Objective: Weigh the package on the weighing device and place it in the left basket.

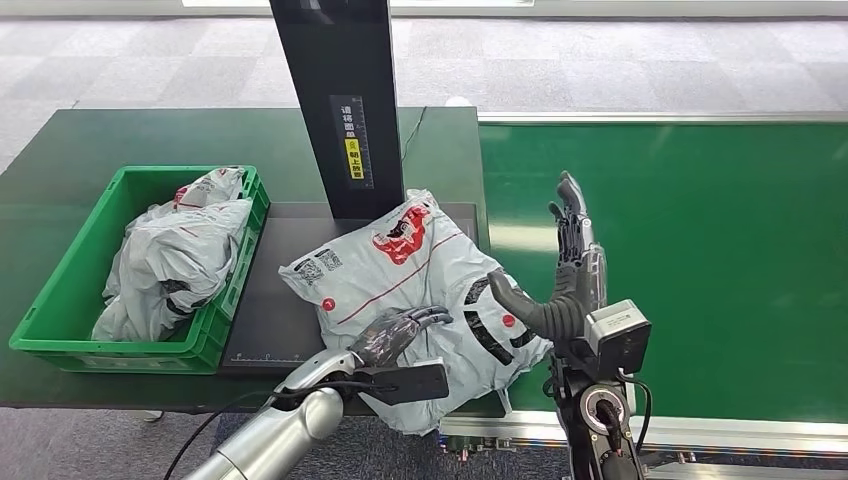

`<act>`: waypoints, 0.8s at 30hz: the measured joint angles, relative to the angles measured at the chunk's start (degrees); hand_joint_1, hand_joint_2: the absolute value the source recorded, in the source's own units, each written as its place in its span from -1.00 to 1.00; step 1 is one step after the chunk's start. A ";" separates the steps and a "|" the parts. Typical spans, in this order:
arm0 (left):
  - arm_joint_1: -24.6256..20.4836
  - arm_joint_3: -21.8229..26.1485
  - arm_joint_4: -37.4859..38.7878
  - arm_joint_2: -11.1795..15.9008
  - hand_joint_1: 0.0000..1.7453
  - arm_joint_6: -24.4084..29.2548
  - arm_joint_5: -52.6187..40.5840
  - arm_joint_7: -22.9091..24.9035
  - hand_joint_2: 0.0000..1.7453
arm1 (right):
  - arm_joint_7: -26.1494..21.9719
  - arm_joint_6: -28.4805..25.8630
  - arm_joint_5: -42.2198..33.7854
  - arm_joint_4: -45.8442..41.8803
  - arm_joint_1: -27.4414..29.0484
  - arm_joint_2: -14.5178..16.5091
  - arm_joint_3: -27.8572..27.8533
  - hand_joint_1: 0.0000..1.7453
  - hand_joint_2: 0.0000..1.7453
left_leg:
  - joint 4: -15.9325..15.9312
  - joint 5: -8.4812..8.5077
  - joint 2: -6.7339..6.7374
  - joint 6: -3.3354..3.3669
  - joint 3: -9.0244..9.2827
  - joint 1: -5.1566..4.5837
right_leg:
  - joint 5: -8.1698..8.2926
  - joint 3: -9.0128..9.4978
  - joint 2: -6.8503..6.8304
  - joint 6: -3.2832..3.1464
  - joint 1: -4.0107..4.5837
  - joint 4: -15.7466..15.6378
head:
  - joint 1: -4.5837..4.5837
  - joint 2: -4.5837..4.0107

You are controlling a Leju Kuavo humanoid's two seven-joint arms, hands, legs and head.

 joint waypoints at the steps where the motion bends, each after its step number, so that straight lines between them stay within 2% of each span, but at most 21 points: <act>1: -0.19 -0.04 0.20 0.00 0.96 0.39 -0.07 -0.19 1.00 | 0.05 0.00 0.04 -0.27 0.23 0.00 -0.15 -1.00 1.00 | 0.00 0.00 0.00 0.00 0.02 0.00 | 0.00 0.03 0.00 0.00 0.00 0.00 | -0.01 0.00; 3: -0.40 -0.03 0.34 0.06 0.93 1.55 0.03 -0.86 1.00 | 0.25 0.00 0.18 -0.83 0.75 -0.01 -0.39 -1.00 1.00 | -0.01 0.00 0.00 0.00 0.07 0.00 | 0.00 0.08 0.00 0.00 0.00 0.00 | 0.00 0.00; 8: -0.24 1.11 -0.07 0.33 1.00 4.46 1.64 -2.58 1.00 | 0.73 0.00 0.39 -2.19 1.94 -0.02 -0.84 -1.00 1.00 | -0.01 0.00 0.01 0.00 0.10 0.00 | 0.01 0.11 0.00 -0.01 0.00 0.00 | -0.01 -0.01; 17: 1.99 4.57 -3.52 1.21 1.00 7.80 4.03 -4.96 1.00 | 0.77 -0.09 0.36 -3.24 3.07 -0.08 -1.32 -1.00 1.00 | -0.01 0.00 0.03 0.00 0.06 0.00 | 0.00 0.06 0.01 -0.01 0.01 0.00 | -0.01 -0.01; 20: 4.60 6.98 -7.70 1.89 1.00 13.35 5.48 -9.48 1.00 | 0.77 -0.09 0.34 -3.26 3.41 -0.12 -1.36 -1.00 1.00 | -0.01 0.00 0.04 0.00 0.01 0.00 | 0.00 -0.01 0.02 -0.01 0.01 0.01 | -0.01 0.01; 24: 8.69 11.31 -17.52 3.08 1.00 22.24 6.20 -15.15 1.00 | 0.77 -0.13 0.35 -3.37 3.56 -0.13 -1.40 -1.00 1.00 | -0.01 0.00 0.03 0.00 -0.07 0.01 | 0.00 -0.09 0.01 -0.01 0.01 0.01 | -0.01 0.00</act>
